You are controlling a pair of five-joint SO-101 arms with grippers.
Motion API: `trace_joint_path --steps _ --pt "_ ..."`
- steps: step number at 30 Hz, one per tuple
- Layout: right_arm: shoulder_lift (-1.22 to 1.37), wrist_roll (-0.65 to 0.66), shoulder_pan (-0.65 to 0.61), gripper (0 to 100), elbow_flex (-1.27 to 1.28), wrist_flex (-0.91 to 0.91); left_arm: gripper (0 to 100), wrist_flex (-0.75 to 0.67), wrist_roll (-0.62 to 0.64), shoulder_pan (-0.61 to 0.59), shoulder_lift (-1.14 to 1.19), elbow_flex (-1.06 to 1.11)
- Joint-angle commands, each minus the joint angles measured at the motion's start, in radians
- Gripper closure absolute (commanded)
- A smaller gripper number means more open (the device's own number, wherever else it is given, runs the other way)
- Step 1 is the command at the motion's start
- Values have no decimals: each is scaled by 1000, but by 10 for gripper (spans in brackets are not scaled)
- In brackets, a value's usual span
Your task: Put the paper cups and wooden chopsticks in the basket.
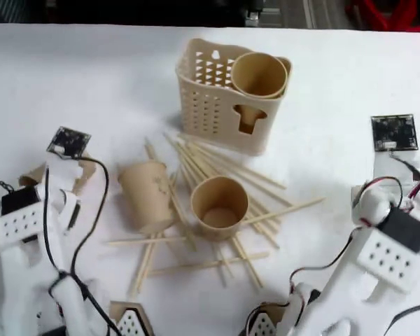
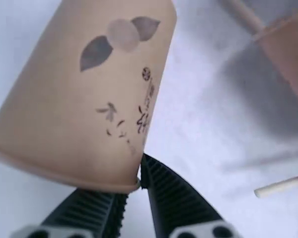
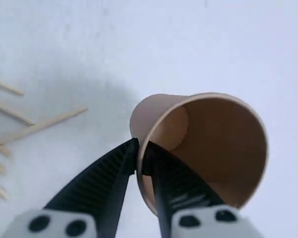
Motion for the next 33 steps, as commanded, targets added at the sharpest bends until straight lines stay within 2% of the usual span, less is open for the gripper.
trace_joint_path --steps 1,7,15,24,33 --pt "-157 112 -101 979 -54 2 977 98 41 12 -216 -54" --pt "-237 227 -243 979 -209 1 977 249 41 12 -522 -32" --pt "-128 241 -423 979 -489 1 977 264 43 8 -826 95" --pt "160 235 -653 979 -733 1 977 265 38 7 -845 100" --pt "374 235 -777 979 -867 5 977 265 37 7 -845 100"
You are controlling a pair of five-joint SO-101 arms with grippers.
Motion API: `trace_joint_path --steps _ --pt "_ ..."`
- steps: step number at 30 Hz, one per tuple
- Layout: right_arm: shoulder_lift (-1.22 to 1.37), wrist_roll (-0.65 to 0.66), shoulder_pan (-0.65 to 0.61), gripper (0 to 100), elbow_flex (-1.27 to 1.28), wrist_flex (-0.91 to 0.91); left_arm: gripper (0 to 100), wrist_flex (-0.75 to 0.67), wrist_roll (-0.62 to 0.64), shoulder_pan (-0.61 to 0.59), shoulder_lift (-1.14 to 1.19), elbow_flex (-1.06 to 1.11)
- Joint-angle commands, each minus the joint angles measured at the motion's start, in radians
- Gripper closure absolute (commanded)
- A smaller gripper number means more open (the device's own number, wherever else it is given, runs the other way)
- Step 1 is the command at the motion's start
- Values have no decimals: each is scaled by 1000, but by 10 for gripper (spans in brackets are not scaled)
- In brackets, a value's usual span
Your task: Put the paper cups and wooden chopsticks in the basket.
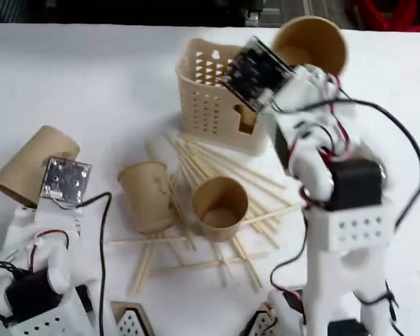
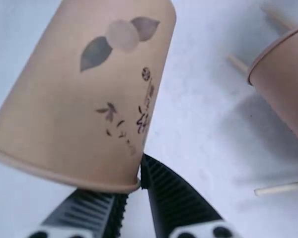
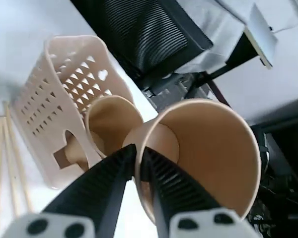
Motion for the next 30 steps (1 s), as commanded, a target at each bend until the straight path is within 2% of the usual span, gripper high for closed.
trace_joint_path --steps 1,20,22,26,28,30 --pt "65 -2 -51 979 -87 5 977 5 9 7 -5 -2" --pt "272 -6 -82 975 -89 -51 977 6 11 7 -5 0" --pt "271 -58 -77 934 -92 -30 977 6 9 7 -5 0" --pt "232 -157 -56 772 -123 22 977 3 9 8 -5 -3" --pt "199 -169 -56 762 -152 77 977 -2 11 10 -7 -8" --pt "162 -173 -59 797 -180 142 977 2 9 10 -7 -32"
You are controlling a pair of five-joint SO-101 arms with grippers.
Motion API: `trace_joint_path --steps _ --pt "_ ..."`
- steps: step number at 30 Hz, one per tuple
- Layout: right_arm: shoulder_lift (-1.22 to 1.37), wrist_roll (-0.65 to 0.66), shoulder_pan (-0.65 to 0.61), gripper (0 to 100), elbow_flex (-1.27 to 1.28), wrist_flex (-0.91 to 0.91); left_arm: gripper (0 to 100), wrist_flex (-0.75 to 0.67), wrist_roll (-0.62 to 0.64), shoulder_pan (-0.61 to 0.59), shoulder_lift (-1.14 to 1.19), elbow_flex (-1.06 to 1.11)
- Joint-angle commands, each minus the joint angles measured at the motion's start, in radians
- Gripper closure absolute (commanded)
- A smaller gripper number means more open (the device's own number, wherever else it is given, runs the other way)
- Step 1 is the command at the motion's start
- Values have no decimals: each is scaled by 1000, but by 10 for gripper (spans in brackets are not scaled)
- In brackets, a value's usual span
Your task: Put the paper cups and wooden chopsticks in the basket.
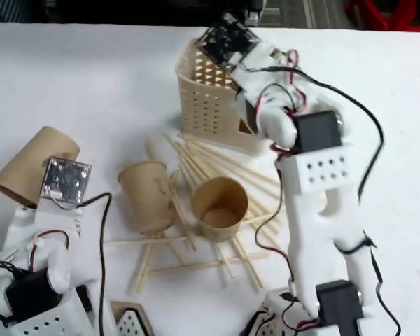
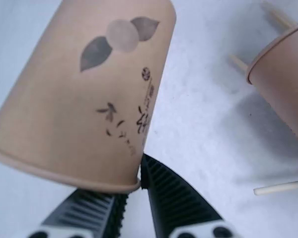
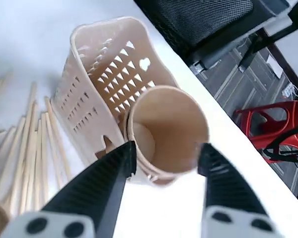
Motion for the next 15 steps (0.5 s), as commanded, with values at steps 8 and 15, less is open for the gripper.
trace_joint_path --steps 8,15 --pt "-170 -26 61 949 -38 268 977 2 9 12 -2 -213" --pt "-173 -196 185 950 207 183 974 -2 14 88 39 -361"
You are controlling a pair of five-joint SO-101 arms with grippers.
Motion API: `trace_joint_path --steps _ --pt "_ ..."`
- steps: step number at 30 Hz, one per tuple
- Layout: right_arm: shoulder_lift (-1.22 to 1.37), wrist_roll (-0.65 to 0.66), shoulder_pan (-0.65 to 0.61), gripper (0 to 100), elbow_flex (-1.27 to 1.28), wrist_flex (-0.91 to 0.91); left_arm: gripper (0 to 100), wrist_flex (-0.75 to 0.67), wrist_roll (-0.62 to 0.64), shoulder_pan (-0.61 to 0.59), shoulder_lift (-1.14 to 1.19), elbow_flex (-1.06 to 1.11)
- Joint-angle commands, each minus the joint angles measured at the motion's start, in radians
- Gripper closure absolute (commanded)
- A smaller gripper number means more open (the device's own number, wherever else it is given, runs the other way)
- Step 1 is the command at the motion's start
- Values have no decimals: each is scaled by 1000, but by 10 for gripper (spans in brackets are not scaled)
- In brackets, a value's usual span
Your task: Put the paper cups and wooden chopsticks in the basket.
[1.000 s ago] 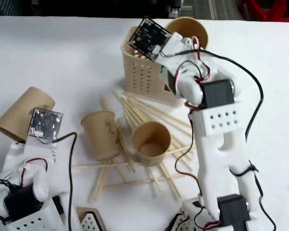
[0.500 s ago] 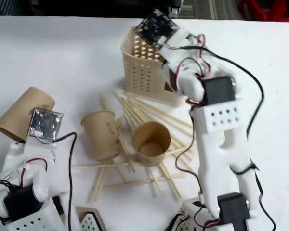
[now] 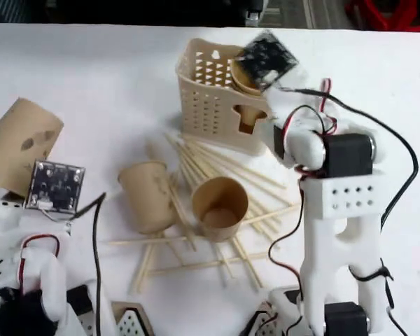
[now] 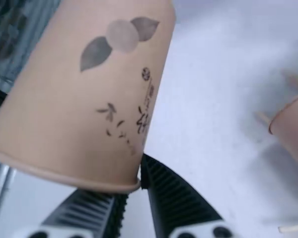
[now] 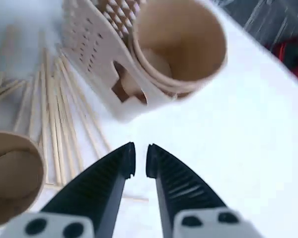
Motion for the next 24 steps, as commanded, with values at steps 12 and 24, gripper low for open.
trace_joint_path --steps 12,24 --pt "-28 -379 219 950 568 -495 974 94 31 288 653 -680" --pt "-19 -486 357 950 753 -760 902 126 -35 598 1130 -1163"
